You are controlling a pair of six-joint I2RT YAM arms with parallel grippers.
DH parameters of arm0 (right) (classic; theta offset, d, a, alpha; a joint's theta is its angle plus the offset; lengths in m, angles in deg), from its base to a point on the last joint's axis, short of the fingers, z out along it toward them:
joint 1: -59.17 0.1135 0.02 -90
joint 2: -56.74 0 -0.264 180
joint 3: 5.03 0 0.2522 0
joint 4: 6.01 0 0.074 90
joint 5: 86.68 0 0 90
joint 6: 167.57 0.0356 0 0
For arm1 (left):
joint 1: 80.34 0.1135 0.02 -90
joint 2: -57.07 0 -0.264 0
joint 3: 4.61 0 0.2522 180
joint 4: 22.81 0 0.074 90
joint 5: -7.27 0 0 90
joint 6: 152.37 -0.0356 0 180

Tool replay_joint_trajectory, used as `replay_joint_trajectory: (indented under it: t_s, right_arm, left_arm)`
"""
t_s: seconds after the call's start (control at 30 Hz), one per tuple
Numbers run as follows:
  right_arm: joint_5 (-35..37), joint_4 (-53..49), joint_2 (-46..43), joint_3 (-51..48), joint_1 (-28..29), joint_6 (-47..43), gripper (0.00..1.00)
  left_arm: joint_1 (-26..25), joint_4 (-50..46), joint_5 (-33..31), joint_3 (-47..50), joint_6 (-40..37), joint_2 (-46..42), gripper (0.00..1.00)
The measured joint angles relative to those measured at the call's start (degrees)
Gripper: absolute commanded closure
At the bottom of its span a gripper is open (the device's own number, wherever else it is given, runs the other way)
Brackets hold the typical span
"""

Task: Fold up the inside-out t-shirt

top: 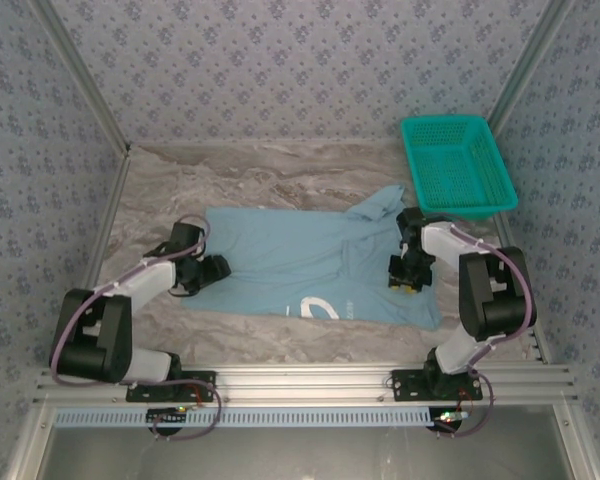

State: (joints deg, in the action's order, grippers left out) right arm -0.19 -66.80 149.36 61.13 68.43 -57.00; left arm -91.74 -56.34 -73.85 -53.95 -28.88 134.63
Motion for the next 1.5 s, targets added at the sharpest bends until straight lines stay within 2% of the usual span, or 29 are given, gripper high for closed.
replay_joint_trajectory:
  t_s: [0.13, 0.27, 0.47, 0.67, 0.93, 1.2, 1.5]
  right_arm:
    - [1.0, 0.0, -1.4, 3.6, 0.0, -0.7, 0.59]
    - [1.1, 5.6, -0.2, 13.7, 0.1, -2.3, 0.53]
    - [3.6, 14.4, 12.0, 28.9, 0.3, -2.9, 0.51]
    - [6.1, 14.5, 24.7, 37.8, 0.4, -2.8, 0.51]
    - [0.0, 13.9, 28.2, 38.9, 2.2, -0.8, 0.56]
    - [-8.0, 14.7, 36.9, 49.2, 5.1, 0.9, 0.57]
    - [-8.5, 15.4, 38.9, 58.4, 6.9, -0.9, 0.55]
  left_arm:
    - [-0.6, -3.1, 0.3, -0.2, 1.0, -3.3, 0.35]
    - [-0.6, -3.5, -0.6, -7.0, 1.0, -3.1, 0.34]
    - [-0.3, 2.0, -2.3, -16.5, 0.6, 0.1, 0.30]
    - [0.2, 3.3, -2.5, -19.0, 0.3, 5.1, 0.30]
    - [0.2, 3.3, -3.2, -19.0, -1.2, 7.7, 0.31]
    - [2.3, 3.5, -4.7, -18.5, -2.0, 8.8, 0.31]
    - [2.4, 3.5, -4.7, -17.7, -2.0, 10.0, 0.31]
